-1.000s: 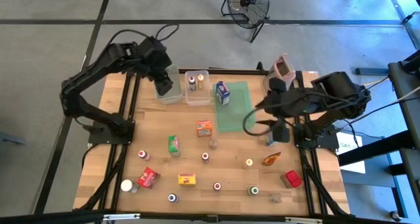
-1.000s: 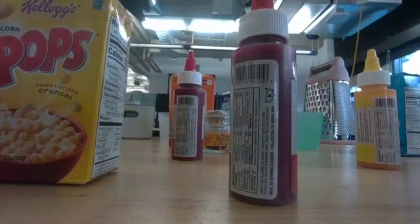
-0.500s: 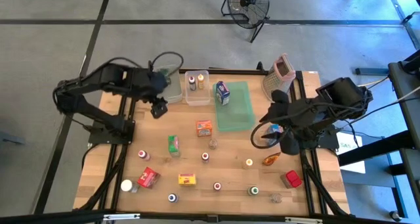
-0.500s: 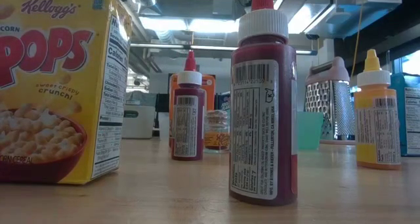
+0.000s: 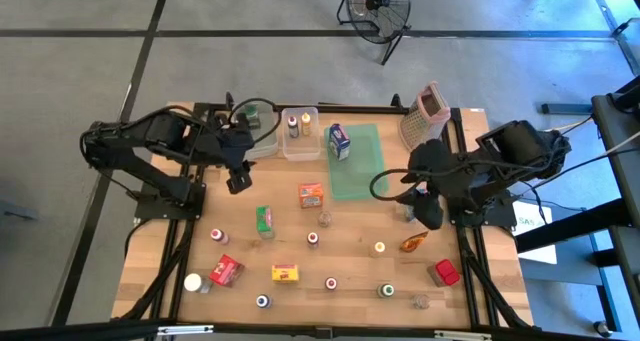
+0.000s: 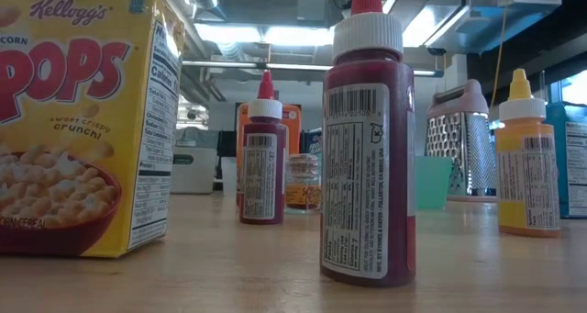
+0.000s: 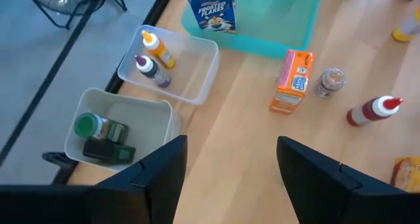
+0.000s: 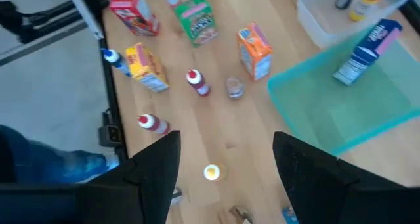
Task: Pick & Place Kitchen Items
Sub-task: Put the light blue cereal box into the blue bin
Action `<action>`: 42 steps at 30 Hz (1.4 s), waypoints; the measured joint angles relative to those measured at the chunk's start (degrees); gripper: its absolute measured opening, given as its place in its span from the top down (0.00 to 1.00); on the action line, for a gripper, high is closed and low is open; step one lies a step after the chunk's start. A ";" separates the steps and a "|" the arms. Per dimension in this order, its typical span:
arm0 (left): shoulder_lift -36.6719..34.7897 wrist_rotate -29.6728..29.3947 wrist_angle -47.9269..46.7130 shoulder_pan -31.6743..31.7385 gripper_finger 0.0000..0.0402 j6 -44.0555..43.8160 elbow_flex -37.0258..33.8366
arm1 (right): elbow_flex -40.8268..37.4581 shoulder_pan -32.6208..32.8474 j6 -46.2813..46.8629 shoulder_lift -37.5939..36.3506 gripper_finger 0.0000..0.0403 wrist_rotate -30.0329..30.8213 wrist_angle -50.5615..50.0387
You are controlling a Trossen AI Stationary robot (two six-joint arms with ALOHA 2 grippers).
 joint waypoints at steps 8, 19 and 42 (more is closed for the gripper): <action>0.00 0.44 -0.02 0.20 0.44 3.81 -0.04 | -1.27 -0.04 -0.64 2.68 0.36 0.74 2.91; 0.00 3.37 -0.61 -0.04 0.44 3.68 -0.04 | -1.58 -1.52 5.32 3.09 0.02 5.75 -0.11; 0.00 3.58 -4.51 -5.92 0.44 1.52 -0.04 | -31.19 -7.54 35.30 -14.57 0.04 -6.45 -0.09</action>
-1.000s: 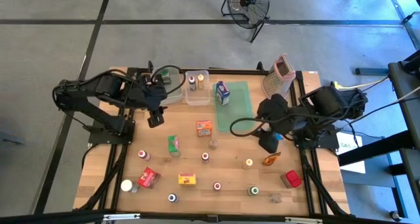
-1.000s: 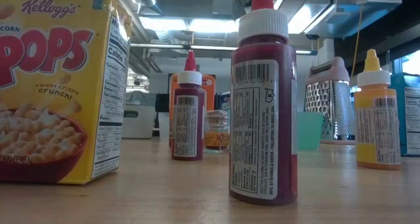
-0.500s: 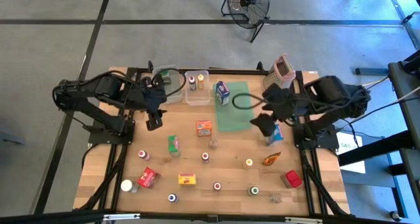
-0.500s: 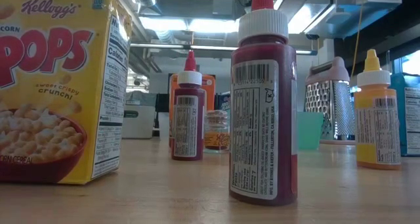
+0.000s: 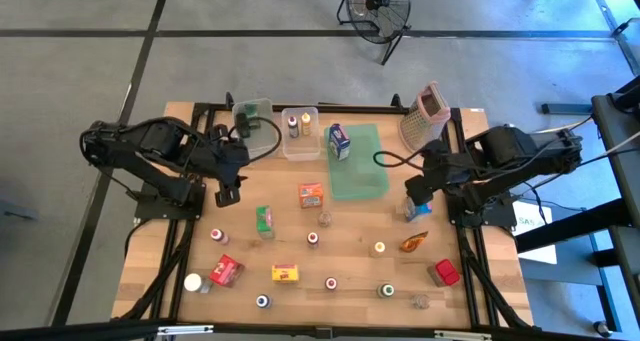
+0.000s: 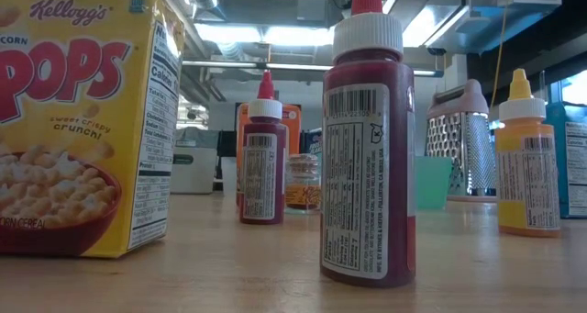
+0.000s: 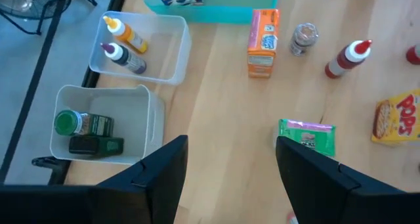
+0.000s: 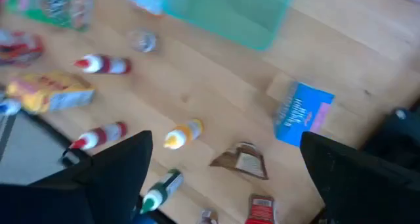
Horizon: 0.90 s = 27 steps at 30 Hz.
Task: Pick & Place Kitchen Items
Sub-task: Put the light blue cereal box into the blue bin
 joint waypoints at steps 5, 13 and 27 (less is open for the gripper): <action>0.00 -2.02 0.01 -0.88 0.44 0.04 0.00 | -5.06 -0.69 2.21 -1.12 0.04 -0.90 -0.02; 0.00 -3.44 0.01 -0.88 0.44 0.17 0.00 | -10.37 -2.50 2.23 -1.14 0.04 -2.54 0.01; 0.00 -3.35 0.03 -0.88 0.44 2.04 0.00 | -19.51 -4.59 -0.74 -1.12 0.04 -6.30 0.00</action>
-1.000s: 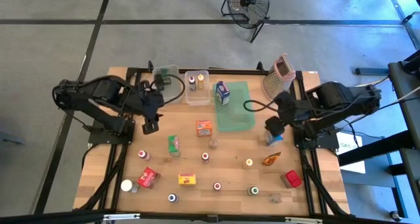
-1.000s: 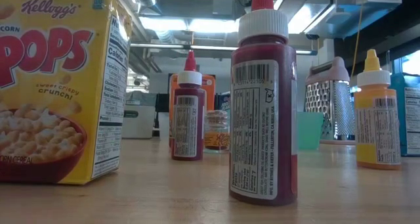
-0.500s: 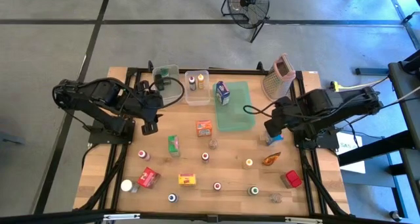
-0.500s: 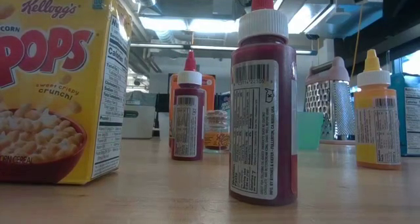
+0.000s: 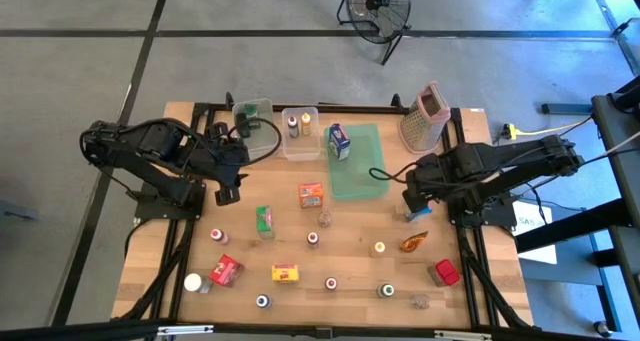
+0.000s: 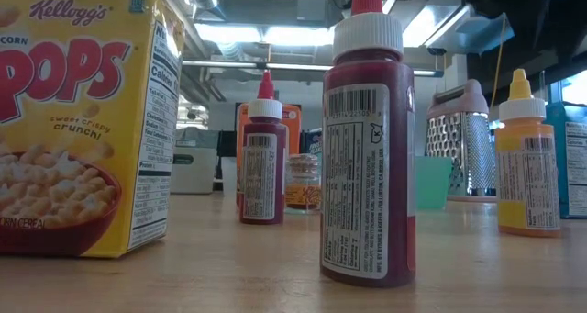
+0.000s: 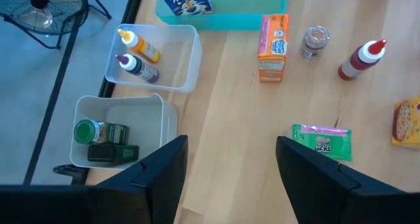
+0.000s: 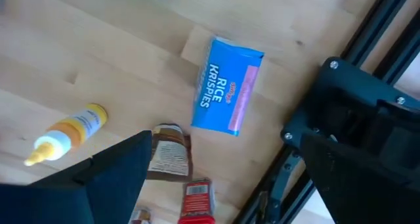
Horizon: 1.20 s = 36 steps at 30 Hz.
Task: Pick & Place Kitchen Items
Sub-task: Put the light blue cereal box into the blue bin
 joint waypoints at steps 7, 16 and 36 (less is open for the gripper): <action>0.00 0.17 0.00 0.00 0.44 0.13 0.00 | -2.40 -0.47 1.38 0.00 0.04 1.20 0.39; 0.00 1.99 0.00 0.00 0.44 0.13 0.00 | -5.37 -1.03 1.94 0.00 0.04 1.84 4.79; 0.00 3.25 1.67 2.10 0.44 8.69 0.00 | -7.47 1.01 4.62 -1.47 0.04 2.68 6.45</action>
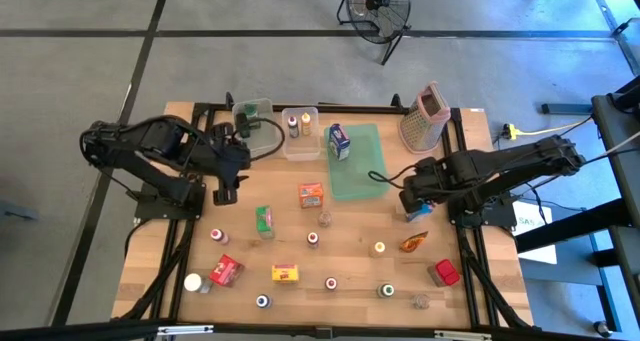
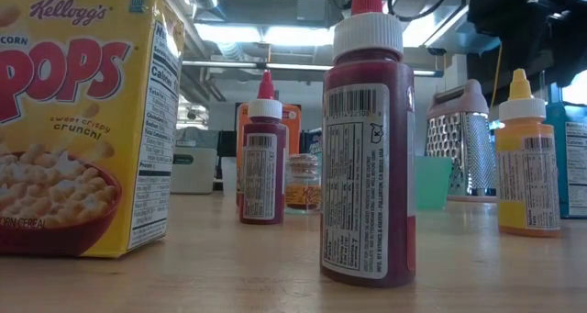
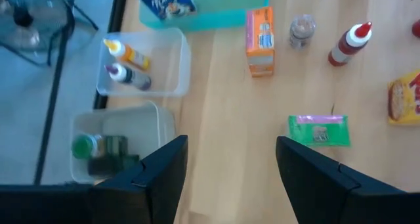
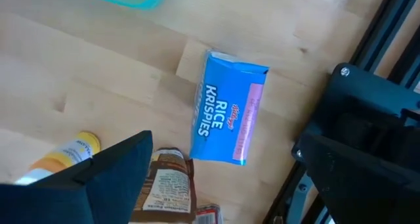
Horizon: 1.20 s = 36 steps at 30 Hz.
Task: Pick & Place Kitchen Items
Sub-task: Put the light blue cereal box into the blue bin
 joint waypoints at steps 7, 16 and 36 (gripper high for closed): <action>0.00 1.83 9.00 6.58 0.44 10.29 0.00 | 0.00 -0.11 -0.62 -2.81 0.04 1.59 -0.46; 1.71 7.44 16.35 17.13 0.44 20.13 0.00 | 0.00 -0.11 -0.62 -3.86 0.04 2.69 -1.75; 2.64 12.67 18.26 22.93 0.44 23.50 0.00 | 0.00 -0.18 2.88 -11.49 0.04 6.06 -5.53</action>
